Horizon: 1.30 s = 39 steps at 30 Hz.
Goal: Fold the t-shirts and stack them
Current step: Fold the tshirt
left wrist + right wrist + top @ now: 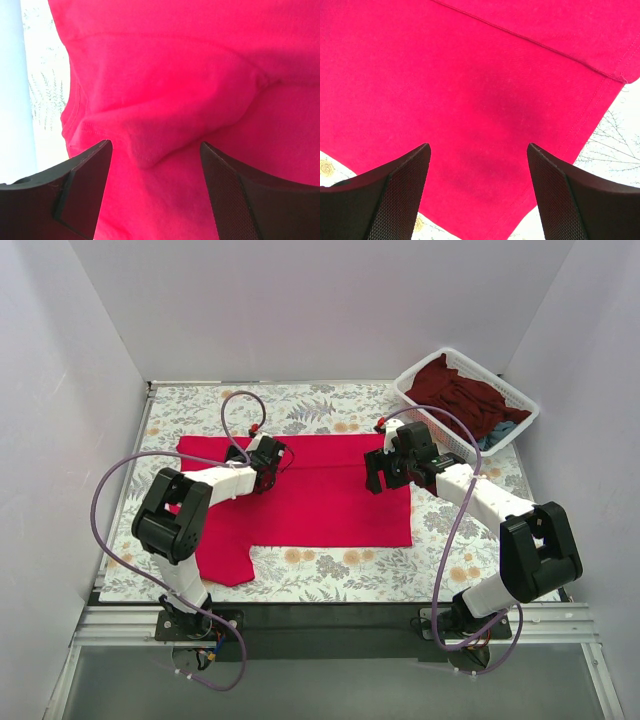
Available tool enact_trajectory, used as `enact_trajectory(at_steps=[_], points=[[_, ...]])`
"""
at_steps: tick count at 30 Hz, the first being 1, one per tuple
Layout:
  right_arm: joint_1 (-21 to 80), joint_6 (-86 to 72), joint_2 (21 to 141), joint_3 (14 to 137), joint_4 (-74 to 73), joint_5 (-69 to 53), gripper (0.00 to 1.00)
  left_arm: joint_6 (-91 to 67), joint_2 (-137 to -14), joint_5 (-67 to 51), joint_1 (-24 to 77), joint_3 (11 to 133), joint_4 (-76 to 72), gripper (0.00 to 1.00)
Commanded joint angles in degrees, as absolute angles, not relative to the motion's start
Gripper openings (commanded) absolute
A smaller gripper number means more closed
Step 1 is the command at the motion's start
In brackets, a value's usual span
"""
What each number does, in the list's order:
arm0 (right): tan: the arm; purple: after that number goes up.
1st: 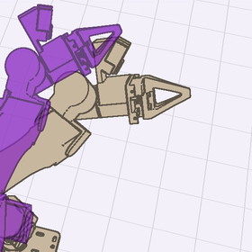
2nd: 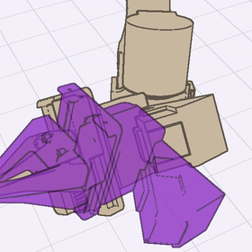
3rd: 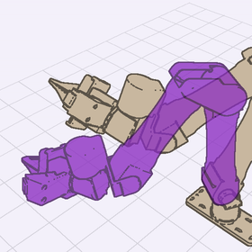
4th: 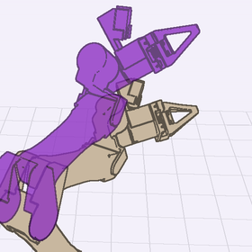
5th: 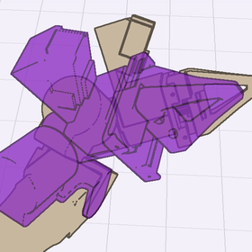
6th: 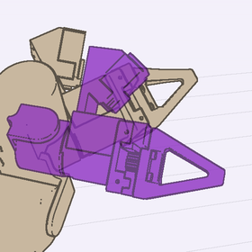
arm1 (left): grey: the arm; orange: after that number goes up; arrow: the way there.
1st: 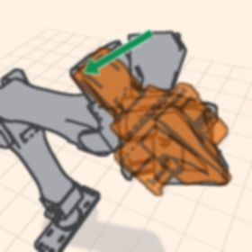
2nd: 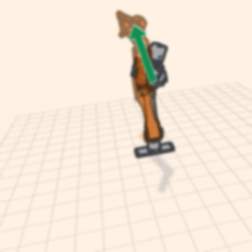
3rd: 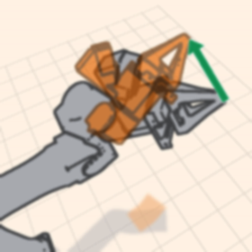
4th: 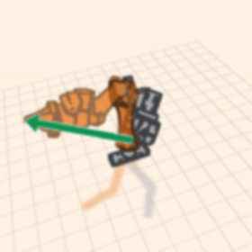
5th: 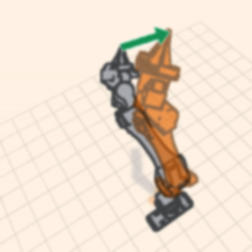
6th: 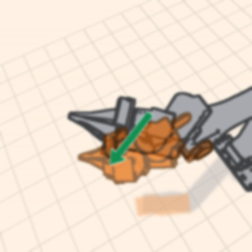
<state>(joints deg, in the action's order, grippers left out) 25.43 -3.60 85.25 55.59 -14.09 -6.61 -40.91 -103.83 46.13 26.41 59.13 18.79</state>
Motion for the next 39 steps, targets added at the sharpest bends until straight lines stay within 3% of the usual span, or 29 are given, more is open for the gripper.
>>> enact_trajectory(at_steps=[1, 18, 31, 36, 39], points=[[25.6, -2.6, 84.4, 55.8, -13.4, -7.8, 0.84, -41.2, -100.8, 47.6, 26.7, 57.2, 18.5, 0.69], [25.6, -1.3, 84.6, 56.2, -13.4, -8.4, 0.85, -39.6, -103.4, 52.8, 21.5, 59.8, 15.6, 0.67], [25.6, -0.6, 85.6, 57.0, -14.0, -9.1, 0.85, -32.6, -110.6, 47.5, 14.0, 74.8, 13.2, 0.68], [25.6, -0.5, 85.6, 57.0, -14.2, -9.6, 0.85, -38.7, -113.5, 43.2, 11.6, 82.6, 16.9, 0.69], [25.6, -0.3, 85.6, 57.1, -14.7, -10.0, 0.85, -51.7, -111.8, 36.6, 11.5, 84.6, 27.1, 0.7]])
